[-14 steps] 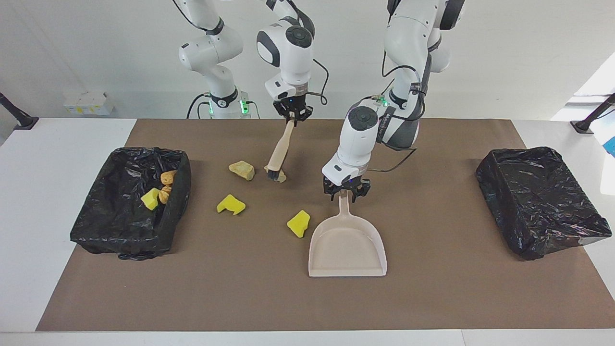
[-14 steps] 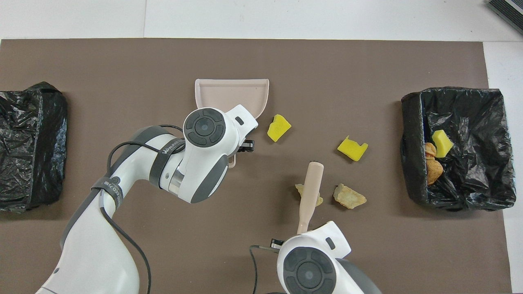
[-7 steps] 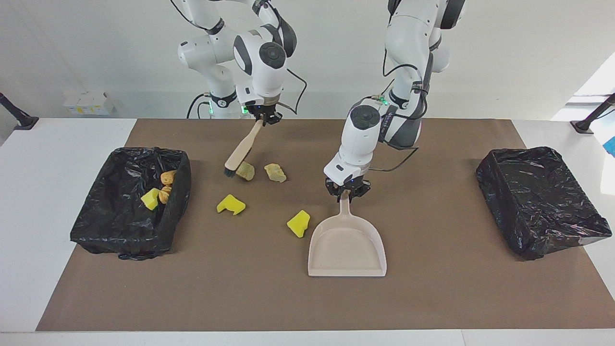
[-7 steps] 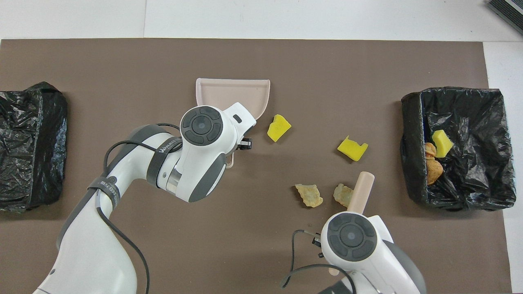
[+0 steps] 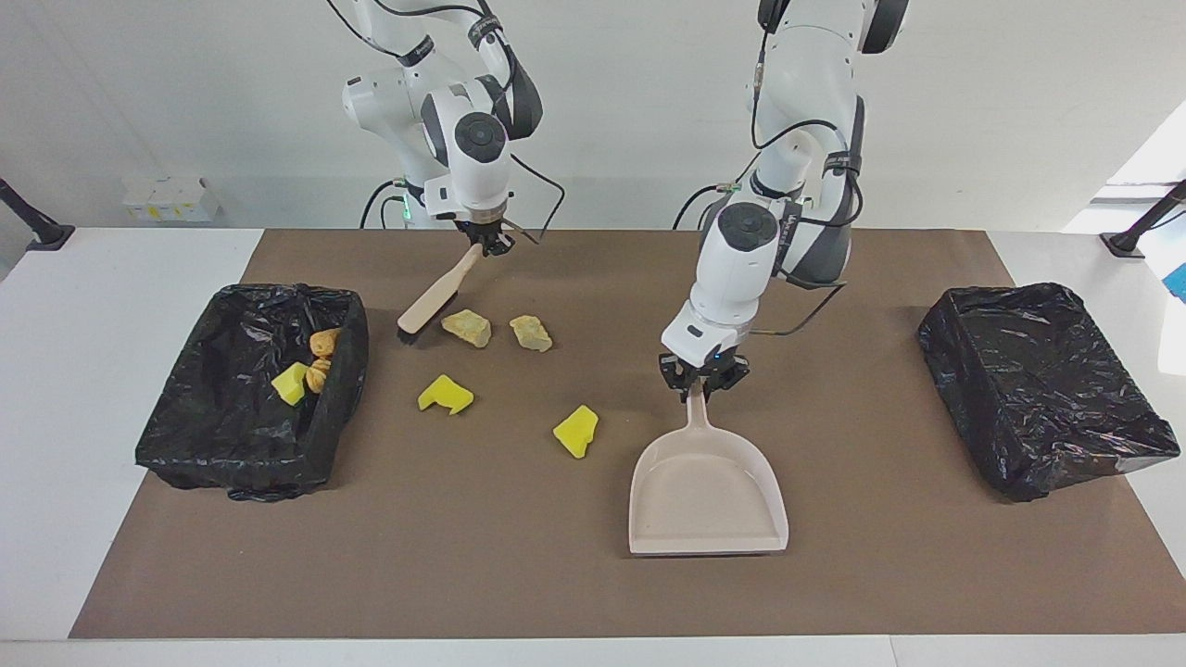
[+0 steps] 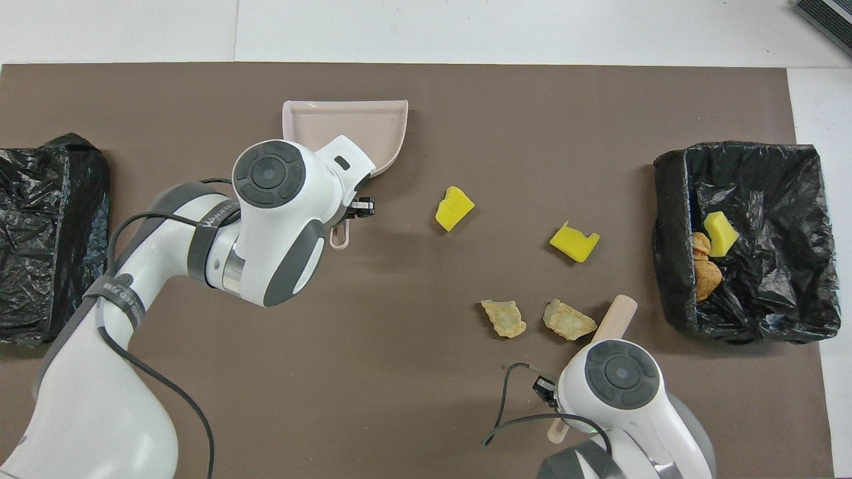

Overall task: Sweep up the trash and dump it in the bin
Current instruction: 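Pull the dustpan toward the crumbs with the left gripper while the right gripper sweeps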

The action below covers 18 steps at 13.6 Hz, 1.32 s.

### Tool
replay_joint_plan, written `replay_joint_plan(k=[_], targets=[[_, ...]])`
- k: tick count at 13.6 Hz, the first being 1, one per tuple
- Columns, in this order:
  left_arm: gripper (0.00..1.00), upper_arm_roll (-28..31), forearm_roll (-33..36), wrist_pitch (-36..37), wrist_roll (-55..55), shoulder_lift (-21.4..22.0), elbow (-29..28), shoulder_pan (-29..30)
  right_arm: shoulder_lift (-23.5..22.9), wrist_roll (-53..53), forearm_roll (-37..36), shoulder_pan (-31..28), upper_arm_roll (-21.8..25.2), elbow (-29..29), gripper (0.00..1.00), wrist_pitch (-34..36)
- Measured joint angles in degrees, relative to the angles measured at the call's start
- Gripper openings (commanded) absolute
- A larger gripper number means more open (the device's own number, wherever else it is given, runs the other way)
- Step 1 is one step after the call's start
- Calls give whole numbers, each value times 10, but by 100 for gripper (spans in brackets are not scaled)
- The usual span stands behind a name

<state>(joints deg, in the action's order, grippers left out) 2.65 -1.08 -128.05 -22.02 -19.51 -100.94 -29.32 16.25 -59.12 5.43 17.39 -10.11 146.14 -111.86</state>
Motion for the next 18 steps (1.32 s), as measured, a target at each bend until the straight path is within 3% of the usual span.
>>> replay_joint_plan(k=[3,8,15,18], targets=[[0,1,1,21,124,7,13,38,-35,0,24,0,-1,-7,0,-73],[0,3,1,105,455,25,16,113,-105,-1,81,21,-8,-101,0,-93],[0,2,1,137,788,40,-14,147,-170,22,88,63,-10,-229,0,-57],[0,-1,3,137,898,63,-53,146,-167,131,88,59,-7,-251,0,-2]])
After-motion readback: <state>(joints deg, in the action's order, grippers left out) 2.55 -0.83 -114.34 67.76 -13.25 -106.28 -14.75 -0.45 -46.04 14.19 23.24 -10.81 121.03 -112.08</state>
